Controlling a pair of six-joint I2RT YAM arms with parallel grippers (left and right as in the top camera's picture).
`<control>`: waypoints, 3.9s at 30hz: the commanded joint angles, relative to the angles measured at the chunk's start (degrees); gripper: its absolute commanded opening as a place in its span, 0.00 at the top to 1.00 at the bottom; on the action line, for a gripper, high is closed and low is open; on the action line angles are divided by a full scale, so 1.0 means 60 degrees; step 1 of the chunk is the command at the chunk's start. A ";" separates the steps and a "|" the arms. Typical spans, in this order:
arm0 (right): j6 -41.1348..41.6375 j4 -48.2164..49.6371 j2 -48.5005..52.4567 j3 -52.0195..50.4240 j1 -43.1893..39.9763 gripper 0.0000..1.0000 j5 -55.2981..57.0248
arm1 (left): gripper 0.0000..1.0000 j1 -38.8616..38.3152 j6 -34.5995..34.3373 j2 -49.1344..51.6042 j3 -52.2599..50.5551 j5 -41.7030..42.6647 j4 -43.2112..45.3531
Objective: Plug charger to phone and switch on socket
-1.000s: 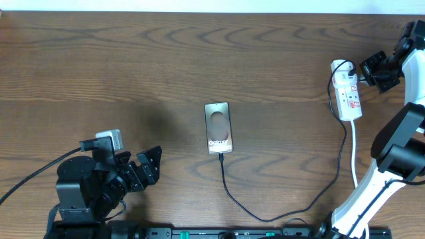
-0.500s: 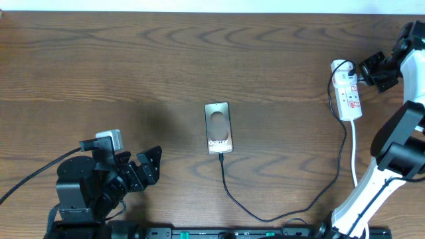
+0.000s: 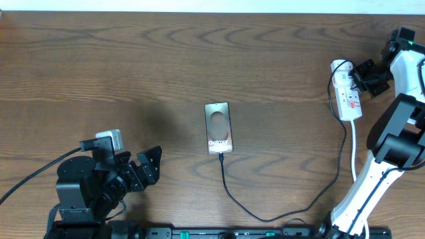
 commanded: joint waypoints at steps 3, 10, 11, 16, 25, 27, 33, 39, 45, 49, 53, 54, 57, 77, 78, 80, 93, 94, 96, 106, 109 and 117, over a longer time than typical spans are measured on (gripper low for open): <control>-0.0506 -0.0058 0.0120 -0.0259 0.0517 0.99 -0.0634 | 0.10 0.0044 0.0087 -0.0015 -0.0033 -0.0058 0.0007; -0.0776 -0.0455 -0.2269 -0.0259 0.0240 0.99 0.1865 | 0.10 0.0044 0.0087 -0.0015 -0.0033 -0.0058 0.0007; -0.0834 -0.0488 -0.2787 -0.0259 0.0219 0.99 0.2277 | 0.10 0.0044 0.0087 -0.0015 -0.0033 -0.0058 0.0007; -0.1297 0.0036 -0.5337 -0.0259 0.0219 0.99 0.2783 | 0.10 0.0044 0.0087 -0.0015 -0.0033 -0.0058 0.0007; -0.1293 0.2178 -0.9927 -0.0259 0.0222 0.98 0.2404 | 0.10 0.0044 0.0087 -0.0015 -0.0033 -0.0058 0.0007; -0.1282 0.2524 -1.0717 -0.0259 0.0222 0.99 0.2164 | 0.10 0.0044 0.0087 -0.0015 -0.0033 -0.0058 0.0007; -0.1290 0.3395 -1.2295 -0.0259 0.0288 0.98 0.0798 | 0.10 0.0044 0.0087 -0.0015 -0.0033 -0.0058 0.0007; -0.2127 0.2455 -1.3304 -0.0382 0.1588 0.95 0.0863 | 0.10 0.0044 0.0087 -0.0015 -0.0033 -0.0058 0.0007; -0.2543 0.2776 -1.4804 -0.1545 0.2630 0.99 0.0874 | 0.10 0.0044 0.0087 -0.0015 -0.0033 -0.0058 0.0007; -0.2535 0.3311 -1.5792 -0.2521 0.2634 0.99 0.0889 | 0.10 0.0044 0.0087 -0.0015 -0.0033 -0.0058 0.0007; -0.2539 0.3759 -1.6717 -0.3300 0.2634 0.98 0.0889 | 0.10 0.0044 0.0087 -0.0015 -0.0033 -0.0058 0.0007; -0.2535 0.3901 -1.6994 -0.3515 0.2634 0.99 0.0889 | 0.10 0.0044 0.0087 -0.0015 -0.0033 -0.0058 0.0007; -0.2539 0.4215 -1.7562 -0.3938 0.2634 0.99 0.0885 | 0.10 0.0044 0.0087 -0.0015 -0.0033 -0.0058 0.0007; -0.5078 0.5005 -2.0407 -0.4306 0.3774 0.89 0.2022 | 0.10 0.0044 0.0087 -0.0015 -0.0033 -0.0058 0.0007; -0.5082 0.5002 -2.0564 -0.4306 0.3789 0.88 0.2084 | 0.10 0.0044 0.0087 -0.0015 -0.0033 -0.0058 0.0007; -0.5253 0.5013 -2.0859 -0.4306 0.3847 0.88 0.2393 | 0.10 0.0044 0.0087 -0.0015 -0.0033 -0.0058 0.0007; -0.5468 0.5100 -2.2341 -0.4510 0.3723 0.85 0.3770 | 0.10 0.0044 0.0087 -0.0015 -0.0033 -0.0058 0.0007; -0.5486 0.5111 -2.2334 -0.4488 0.3723 0.83 0.3847 | 0.10 0.0044 0.0087 -0.0015 -0.0033 -0.0058 0.0007; -0.5501 0.5111 -2.2334 -0.4488 0.3730 0.83 0.3996 | 0.10 0.0044 0.0087 -0.0015 -0.0033 -0.0058 0.0007; -0.4980 0.5260 -2.2334 -0.4492 0.3785 0.28 0.4288 | 0.10 0.0044 0.0087 -0.0015 -0.0033 -0.0058 0.0007; -0.3778 0.5716 -2.2327 -0.4677 0.3785 0.01 0.4288 | 0.10 0.0044 0.0087 -0.0015 -0.0033 -0.0058 0.0007; -0.3009 0.7679 -2.2327 -0.7118 0.3781 0.01 0.4612 | 0.10 0.0044 0.0087 -0.0015 -0.0033 -0.0058 0.0007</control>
